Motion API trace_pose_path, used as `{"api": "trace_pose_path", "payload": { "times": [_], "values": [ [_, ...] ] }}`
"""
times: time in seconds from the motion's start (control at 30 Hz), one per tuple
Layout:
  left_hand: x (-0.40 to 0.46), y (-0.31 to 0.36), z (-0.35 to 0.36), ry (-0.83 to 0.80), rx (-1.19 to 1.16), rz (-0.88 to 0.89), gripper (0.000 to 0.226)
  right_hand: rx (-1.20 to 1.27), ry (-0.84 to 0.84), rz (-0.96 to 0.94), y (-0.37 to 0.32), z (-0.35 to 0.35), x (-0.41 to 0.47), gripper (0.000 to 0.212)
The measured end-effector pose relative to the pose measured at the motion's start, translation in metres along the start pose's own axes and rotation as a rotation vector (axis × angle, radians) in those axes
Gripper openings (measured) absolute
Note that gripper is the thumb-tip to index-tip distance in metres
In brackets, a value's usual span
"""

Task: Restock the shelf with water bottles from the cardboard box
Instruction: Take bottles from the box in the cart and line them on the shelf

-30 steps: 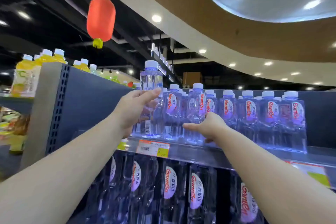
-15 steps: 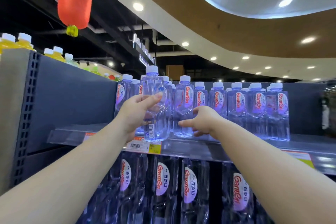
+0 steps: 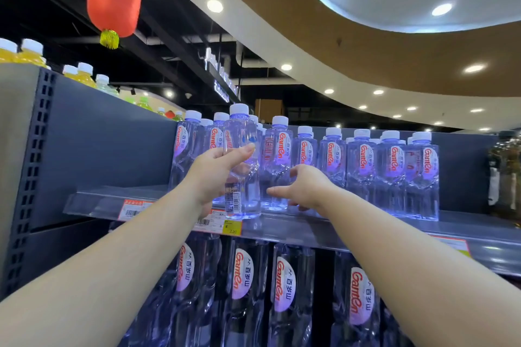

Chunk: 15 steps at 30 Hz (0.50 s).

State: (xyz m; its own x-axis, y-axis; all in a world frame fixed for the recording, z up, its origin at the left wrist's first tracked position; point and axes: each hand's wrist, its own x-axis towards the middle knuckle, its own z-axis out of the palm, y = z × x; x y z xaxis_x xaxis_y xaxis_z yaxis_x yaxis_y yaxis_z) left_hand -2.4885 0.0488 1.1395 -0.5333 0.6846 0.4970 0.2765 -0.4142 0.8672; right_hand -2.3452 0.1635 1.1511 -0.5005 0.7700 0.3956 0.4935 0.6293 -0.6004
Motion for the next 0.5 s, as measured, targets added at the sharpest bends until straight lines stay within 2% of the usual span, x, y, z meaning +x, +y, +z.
{"api": "trace_pose_path", "payload": {
  "times": [0.1, 0.17, 0.2, 0.27, 0.33, 0.4, 0.5],
  "values": [
    [-0.001, 0.004, 0.009, -0.016, -0.005, 0.005, 0.047, -0.006, 0.071, -0.023, -0.002, -0.001, -0.003, 0.078],
    [-0.001, 0.006, 0.014, -0.031, -0.016, 0.018, 0.047, 0.13, 0.24, -0.095, -0.004, -0.007, -0.011, 0.062],
    [-0.001, 0.008, 0.016, -0.041, -0.024, 0.029, 0.046, 0.222, 0.261, -0.126, -0.004, -0.013, -0.016, 0.054],
    [-0.001, 0.011, 0.023, -0.06, -0.038, 0.041, 0.043, 0.351, 0.073, -0.163, -0.004, -0.025, -0.03, 0.054],
    [-0.002, 0.016, 0.034, -0.09, -0.074, 0.038, 0.04, 0.339, -0.133, -0.169, -0.003, -0.031, -0.043, 0.067],
    [-0.005, 0.022, 0.048, -0.126, -0.108, 0.043, 0.041, 0.264, -0.116, -0.198, -0.003, -0.032, -0.049, 0.075],
    [-0.006, 0.029, 0.066, -0.189, -0.087, 0.095, 0.037, 0.307, -0.017, -0.219, 0.001, -0.036, -0.049, 0.067]
  ]
}}
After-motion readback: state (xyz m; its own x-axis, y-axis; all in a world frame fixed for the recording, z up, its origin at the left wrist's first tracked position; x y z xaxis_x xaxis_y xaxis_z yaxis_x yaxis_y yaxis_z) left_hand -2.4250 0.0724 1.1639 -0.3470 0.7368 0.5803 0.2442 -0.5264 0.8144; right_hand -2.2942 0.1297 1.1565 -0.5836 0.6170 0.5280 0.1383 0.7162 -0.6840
